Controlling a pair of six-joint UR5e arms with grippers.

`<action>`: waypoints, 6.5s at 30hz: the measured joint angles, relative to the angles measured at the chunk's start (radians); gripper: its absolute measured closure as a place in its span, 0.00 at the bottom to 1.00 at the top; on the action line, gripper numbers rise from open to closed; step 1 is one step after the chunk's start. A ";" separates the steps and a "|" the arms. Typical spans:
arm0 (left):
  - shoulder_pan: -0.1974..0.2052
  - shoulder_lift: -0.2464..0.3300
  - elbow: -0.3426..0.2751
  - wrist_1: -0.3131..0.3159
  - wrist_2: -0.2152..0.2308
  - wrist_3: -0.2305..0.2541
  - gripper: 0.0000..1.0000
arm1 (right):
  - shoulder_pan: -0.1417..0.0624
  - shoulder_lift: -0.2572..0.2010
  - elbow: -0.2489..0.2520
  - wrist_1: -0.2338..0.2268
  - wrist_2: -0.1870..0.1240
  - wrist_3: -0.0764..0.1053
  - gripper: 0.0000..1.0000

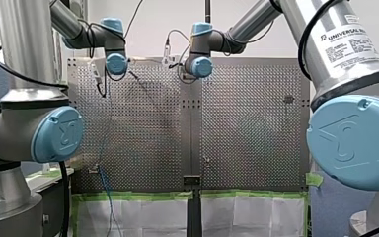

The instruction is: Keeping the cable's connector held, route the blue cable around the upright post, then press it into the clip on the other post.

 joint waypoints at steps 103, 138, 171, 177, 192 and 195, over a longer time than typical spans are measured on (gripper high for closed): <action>0.227 -0.431 0.198 -0.035 0.525 -0.321 0.25 | -0.026 0.555 -0.115 0.009 0.010 -0.105 1.00; 0.234 -0.431 0.198 -0.035 0.506 -0.321 0.25 | -0.049 0.878 -0.083 -0.182 0.094 -0.088 1.00; 0.245 -0.431 0.198 -0.035 0.502 -0.328 0.25 | -0.157 0.913 0.172 -0.502 0.173 -0.045 1.00; 0.248 -0.431 0.198 -0.037 0.502 -0.333 0.25 | -0.180 0.854 0.231 -0.561 0.187 -0.048 1.00; 0.255 -0.431 0.197 -0.062 0.468 -0.341 0.25 | -0.196 0.744 0.377 -0.707 0.201 -0.056 1.00; 0.255 -0.431 0.198 -0.075 0.452 -0.341 0.25 | -0.196 0.739 0.410 -0.740 0.203 -0.056 1.00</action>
